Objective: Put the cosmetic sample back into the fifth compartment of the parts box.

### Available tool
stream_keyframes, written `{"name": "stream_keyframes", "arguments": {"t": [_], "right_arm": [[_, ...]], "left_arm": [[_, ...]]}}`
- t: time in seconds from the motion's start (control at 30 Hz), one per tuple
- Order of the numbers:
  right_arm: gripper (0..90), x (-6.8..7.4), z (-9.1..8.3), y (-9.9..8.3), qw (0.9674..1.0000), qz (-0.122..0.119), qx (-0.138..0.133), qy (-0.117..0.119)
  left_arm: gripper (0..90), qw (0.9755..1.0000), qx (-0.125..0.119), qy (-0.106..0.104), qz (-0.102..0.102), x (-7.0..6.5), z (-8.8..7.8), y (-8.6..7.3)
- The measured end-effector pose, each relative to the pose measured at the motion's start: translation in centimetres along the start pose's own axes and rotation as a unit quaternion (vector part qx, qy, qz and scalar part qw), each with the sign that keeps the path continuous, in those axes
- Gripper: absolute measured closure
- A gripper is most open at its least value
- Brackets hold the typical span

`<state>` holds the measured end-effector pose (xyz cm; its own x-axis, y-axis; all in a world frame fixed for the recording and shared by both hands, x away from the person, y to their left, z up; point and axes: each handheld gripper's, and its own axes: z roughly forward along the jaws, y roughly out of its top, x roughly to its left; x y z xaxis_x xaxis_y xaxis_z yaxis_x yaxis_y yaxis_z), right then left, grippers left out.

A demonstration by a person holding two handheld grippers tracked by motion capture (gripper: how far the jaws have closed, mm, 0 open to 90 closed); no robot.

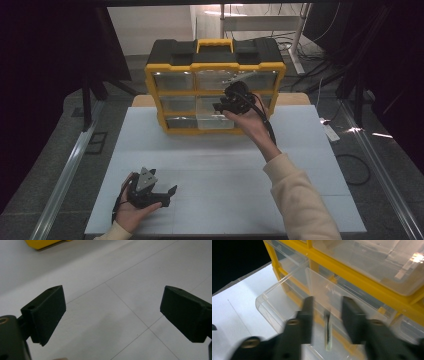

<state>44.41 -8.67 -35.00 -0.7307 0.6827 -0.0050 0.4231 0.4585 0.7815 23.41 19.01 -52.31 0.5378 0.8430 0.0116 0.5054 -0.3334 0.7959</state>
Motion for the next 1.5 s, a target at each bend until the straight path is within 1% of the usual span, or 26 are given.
{"name": "stream_keyframes", "arguments": {"t": [0.03, 0.07, 0.13, 0.17, 0.2, 0.27, 0.37, 0.4, 0.57, 0.63, 0.7, 0.77, 0.8, 0.83, 0.9, 1.0, 1.07, 1.1, 1.17, 1.2, 1.23, 1.27, 1.3, 1.37, 1.43, 1.5], "right_arm": [[46.4, 0.0, -0.1, 0.0, 1.0, 0.006, -0.005, -0.002], [46.4, 0.0, -0.1, 0.0, 1.0, 0.006, -0.005, -0.002], [35.8, -0.1, -0.5, 0.0, 0.9998, 0.012, -0.015, -0.003], [29.1, -0.1, -0.9, -0.2, 0.9993, 0.021, -0.03, 0.002], [26.3, -0.2, -1.1, -0.3, 0.999, 0.023, -0.039, 0.006], [23.6, -0.3, -1.5, -0.5, 0.9983, 0.028, -0.05, 0.012], [21.7, -0.3, -2.0, -0.9, 0.9977, 0.029, -0.058, 0.021], [20.9, -0.2, -2.4, -1.2, 0.9976, 0.025, -0.061, 0.023], [20.6, 0.5, -4.5, -3.0, 0.9959, 0.019, -0.086, 0.022], [20.6, 0.6, -5.0, -3.5, 0.9953, 0.018, -0.093, 0.02], [20.5, 0.8, -6.2, -4.8, 0.9944, 0.017, -0.102, 0.024], [20.1, 1.1, -7.6, -6.7, 0.9939, 0.008, -0.107, 0.026], [20.1, 1.1, -7.6, -6.7, 0.9939, 0.008, -0.107, 0.026], [20.1, 1.2, -8.7, -8.8, 0.9931, 0.008, -0.114, 0.026], [20.0, 1.3, -9.5, -10.5, 0.9928, 0.008, -0.117, 0.026], [20.4, 1.5, -10.7, -13.6, 0.9932, 0.007, -0.116, 0.01], [20.8, 1.5, -11.3, -15.3, 0.993, 0.013, -0.117, 0.008], [20.8, 1.4, -11.7, -16.3, 0.9928, 0.02, -0.118, 0.006], [21.0, 1.2, -12.3, -18.5, 0.9926, 0.031, -0.117, 0.0], [21.0, 1.2, -12.3, -18.5, 0.9926, 0.031, -0.117, 0.0], [20.9, 1.0, -12.5, -19.5, 0.9929, 0.035, -0.114, -0.003], [21.0, 0.6, -12.9, -21.3, 0.9928, 0.04, -0.112, -0.008], [21.0, 0.6, -12.9, -21.3, 0.9928, 0.04, -0.112, -0.008], [21.1, 0.2, -13.1, -23.0, 0.9932, 0.04, -0.108, -0.013], [21.3, -0.5, -13.2, -24.8, 0.9937, 0.049, -0.1, -0.017], [21.3, -1.0, -13.1, -25.8, 0.9936, 0.059, -0.096, -0.016]], "left_arm": [[6.7, 1.0, -0.001, 0.0, -0.001, 0.0, 0.0, 0.0], [6.7, 1.0, -0.001, 0.0, -0.001, 0.0, 0.0, 0.0], [6.7, 1.0, -0.001, -0.001, -0.002, 0.0, -0.1, 0.0], [6.7, 1.0, -0.002, -0.003, -0.004, 0.1, -0.1, 0.0], [6.7, 1.0, -0.002, -0.003, -0.004, 0.1, -0.1, 0.0], [6.7, 1.0, -0.003, -0.003, -0.006, 0.1, -0.2, 0.0], [6.7, 0.9999, -0.005, -0.003, -0.009, 0.1, -0.3, 0.0], [6.7, 0.9999, -0.005, -0.003, -0.009, 0.1, -0.3, 0.0], [6.6, 1.0, -0.006, 0.0, -0.007, 0.0, -0.5, 0.0], [6.6, 1.0, -0.006, 0.001, -0.008, 0.1, -0.4, 0.0], [6.6, 0.9999, -0.007, 0.002, -0.011, 0.2, -0.4, 0.0], [6.6, 0.9999, -0.01, 0.002, -0.011, 0.2, -0.4, 0.1], [6.7, 0.9999, -0.01, 0.002, -0.011, 0.2, -0.4, 0.1], [6.6, 0.9999, -0.011, 0.002, -0.01, 0.2, -0.4, 0.1], [6.6, 0.9999, -0.01, -0.004, -0.007, 0.2, -0.3, 0.1], [6.6, 0.9999, -0.012, -0.007, -0.008, 0.2, -0.3, 0.1], [6.6, 0.9998, -0.014, -0.009, -0.009, 0.2, -0.5, 0.1], [6.6, 0.9998, -0.016, -0.008, -0.011, 0.2, -0.5, 0.0], [6.6, 0.9997, -0.017, -0.01, -0.012, 0.2, -0.7, 0.0], [6.6, 0.9997, -0.018, -0.009, -0.012, 0.2, -0.8, 0.0], [6.6, 0.9997, -0.018, -0.009, -0.012, 0.2, -0.9, 0.0], [6.6, 0.9997, -0.018, -0.008, -0.013, 0.2, -0.9, 0.0], [6.6, 0.9997, -0.018, -0.008, -0.013, 0.2, -0.9, -0.1], [6.6, 0.9997, -0.017, -0.005, -0.014, 0.3, -0.9, 0.0], [6.6, 0.9997, -0.015, -0.006, -0.017, 0.3, -0.7, 0.0], [6.6, 0.9997, -0.014, -0.008, -0.018, 0.4, -0.6, 0.0]]}}
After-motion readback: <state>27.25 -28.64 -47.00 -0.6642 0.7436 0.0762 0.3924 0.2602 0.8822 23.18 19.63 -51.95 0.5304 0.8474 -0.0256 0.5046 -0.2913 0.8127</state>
